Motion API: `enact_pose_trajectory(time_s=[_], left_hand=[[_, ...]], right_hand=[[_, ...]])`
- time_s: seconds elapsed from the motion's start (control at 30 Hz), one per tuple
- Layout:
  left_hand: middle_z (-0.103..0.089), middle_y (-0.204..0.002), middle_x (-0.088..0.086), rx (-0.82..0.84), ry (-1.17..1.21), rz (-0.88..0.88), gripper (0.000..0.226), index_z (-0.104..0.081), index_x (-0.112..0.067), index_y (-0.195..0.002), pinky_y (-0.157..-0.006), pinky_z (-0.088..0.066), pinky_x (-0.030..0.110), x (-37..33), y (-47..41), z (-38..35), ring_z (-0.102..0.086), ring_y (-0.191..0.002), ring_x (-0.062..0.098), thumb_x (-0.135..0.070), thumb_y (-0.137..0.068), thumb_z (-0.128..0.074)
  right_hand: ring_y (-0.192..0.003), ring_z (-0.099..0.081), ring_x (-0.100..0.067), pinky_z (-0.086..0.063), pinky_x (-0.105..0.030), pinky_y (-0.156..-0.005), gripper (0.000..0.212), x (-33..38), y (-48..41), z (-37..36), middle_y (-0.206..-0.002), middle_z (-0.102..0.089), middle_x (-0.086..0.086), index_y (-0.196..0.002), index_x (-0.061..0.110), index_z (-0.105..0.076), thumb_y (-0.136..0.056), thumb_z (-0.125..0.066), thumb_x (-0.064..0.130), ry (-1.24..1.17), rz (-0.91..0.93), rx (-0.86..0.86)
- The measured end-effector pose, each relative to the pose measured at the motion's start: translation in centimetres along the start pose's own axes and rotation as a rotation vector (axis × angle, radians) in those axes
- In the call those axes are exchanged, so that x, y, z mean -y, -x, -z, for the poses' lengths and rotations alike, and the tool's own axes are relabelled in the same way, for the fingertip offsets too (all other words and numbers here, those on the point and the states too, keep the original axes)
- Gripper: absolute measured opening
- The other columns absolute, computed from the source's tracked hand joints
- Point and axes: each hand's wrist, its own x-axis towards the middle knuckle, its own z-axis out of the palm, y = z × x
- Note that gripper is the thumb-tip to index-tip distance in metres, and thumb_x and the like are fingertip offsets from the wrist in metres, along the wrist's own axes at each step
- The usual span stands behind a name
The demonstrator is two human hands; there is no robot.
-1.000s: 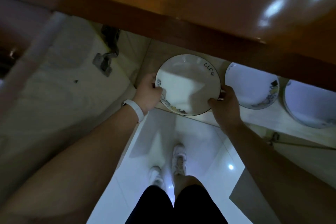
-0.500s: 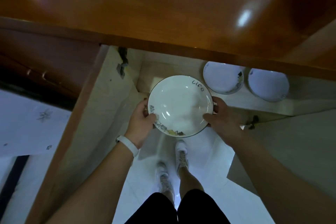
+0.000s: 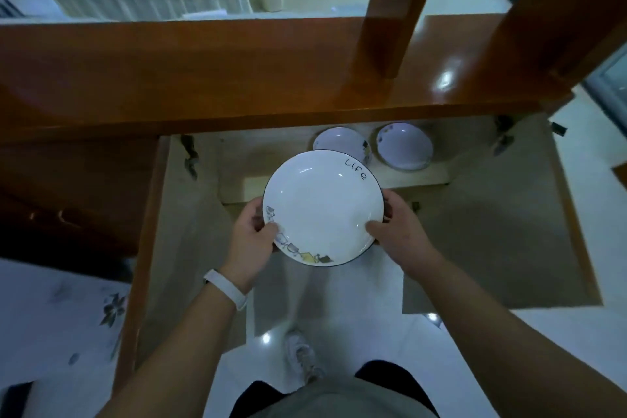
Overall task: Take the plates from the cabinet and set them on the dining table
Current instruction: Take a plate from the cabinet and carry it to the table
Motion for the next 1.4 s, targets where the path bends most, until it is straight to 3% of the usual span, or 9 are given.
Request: enact_pose_trajectory(time_s=[0.1, 0.27, 0.47, 0.57, 0.67, 0.87, 1.0, 1.13, 1.4], left_hand=[[-0.07, -0.104, 0.002, 0.026, -0.018, -0.047, 0.051, -0.059, -0.026, -0.111, -0.067, -0.06, 0.042, -0.4, 1.5, -1.6, -0.067, -0.093, 0.028, 0.016, -0.086, -0.044], [-0.071, -0.103, -0.001, 0.105, 0.032, -0.049, 0.052, -0.059, -0.024, -0.116, -0.059, -0.056, 0.025, -1.6, 4.7, -4.5, -0.07, -0.084, 0.013, 0.016, -0.087, -0.043], [-0.072, -0.109, 0.006, 0.254, 0.022, -0.061, 0.049, -0.061, -0.029, -0.114, -0.063, -0.06, 0.034, -3.0, 10.5, -8.9, -0.071, -0.09, 0.025, 0.01, -0.089, -0.046], [-0.071, -0.114, 0.007, 0.337, 0.008, -0.075, 0.047, -0.062, -0.032, -0.111, -0.067, -0.06, 0.037, -2.7, 14.5, -11.1, -0.07, -0.098, 0.029, 0.007, -0.09, -0.048], [-0.071, -0.115, 0.001, 0.415, -0.017, -0.086, 0.047, -0.063, -0.028, -0.117, -0.072, -0.059, 0.039, -1.5, 19.3, -13.4, -0.069, -0.1, 0.027, 0.006, -0.088, -0.05], [-0.073, -0.11, -0.001, 0.658, -0.073, -0.104, 0.05, -0.064, -0.029, -0.117, -0.072, -0.057, 0.04, 1.5, 29.6, -18.8, -0.07, -0.095, 0.025, 0.007, -0.086, -0.049], [-0.075, -0.101, -0.002, 0.835, -0.116, -0.08, 0.048, -0.065, -0.03, -0.112, -0.063, -0.056, 0.035, 3.4, 36.1, -23.5, -0.071, -0.083, 0.02, 0.007, -0.087, -0.048], [-0.075, -0.1, 0.008, 0.998, -0.178, -0.04, 0.051, -0.059, -0.024, -0.126, -0.064, -0.055, 0.036, 5.2, 42.0, -28.0, -0.07, -0.084, 0.027, 0.006, -0.085, -0.05], [-0.073, -0.09, 0.008, 1.312, -0.281, -0.027, 0.049, -0.061, -0.026, -0.12, -0.061, -0.055, 0.032, 6.5, 51.0, -37.0, -0.066, -0.072, 0.023, 0.007, -0.087, -0.047]], right_hand=[[-0.096, -0.064, -0.011, -0.059, -0.031, -0.072, 0.058, 0.4, 2.6, 1.9, -0.106, -0.067, 0.011, -0.125, 0.031, -0.053, -0.08, -0.056, -0.006, 0.026, 0.032, -0.068], [-0.096, -0.067, -0.012, -0.059, -0.034, -0.074, 0.058, 0.2, 7.1, 5.3, -0.108, -0.069, 0.009, -0.118, 0.036, -0.052, -0.08, -0.055, -0.008, -0.052, 0.095, -0.143], [-0.095, -0.061, 0.0, -0.054, -0.016, -0.06, 0.054, -1.1, 14.6, 10.1, -0.112, -0.062, 0.016, -0.125, 0.03, -0.045, -0.087, -0.055, -0.007, -0.136, 0.113, -0.23], [-0.104, -0.061, -0.006, -0.057, -0.02, -0.066, 0.059, -2.8, 19.5, 12.4, -0.118, -0.063, 0.014, -0.135, 0.027, -0.047, -0.084, -0.057, -0.002, -0.149, 0.108, -0.315], [-0.101, -0.064, -0.009, -0.061, -0.035, -0.078, 0.061, -5.0, 25.8, 14.8, -0.116, -0.064, 0.013, -0.136, 0.027, -0.048, -0.083, -0.056, -0.002, -0.186, 0.099, -0.407], [-0.09, -0.069, -0.014, -0.059, -0.031, -0.068, 0.054, -10.0, 39.7, 19.2, -0.115, -0.064, 0.001, -0.127, 0.026, -0.051, -0.083, -0.051, -0.006, -0.323, 0.079, -0.617], [-0.091, -0.07, -0.017, -0.06, -0.033, -0.069, 0.053, -13.5, 48.2, 21.8, -0.116, -0.064, -0.001, -0.129, 0.022, -0.052, -0.083, -0.05, -0.006, -0.377, 0.062, -0.786], [-0.089, -0.069, -0.014, -0.06, -0.033, -0.069, 0.053, -16.5, 55.7, 23.9, -0.115, -0.065, -0.001, -0.129, 0.022, -0.053, -0.083, -0.049, -0.006, -0.417, 0.032, -0.962], [-0.095, -0.069, -0.022, -0.061, -0.037, -0.072, 0.052, -20.5, 65.5, 27.0, -0.114, -0.065, -0.005, -0.121, 0.027, -0.055, -0.082, -0.051, -0.006, -0.525, 0.009, -1.267]])
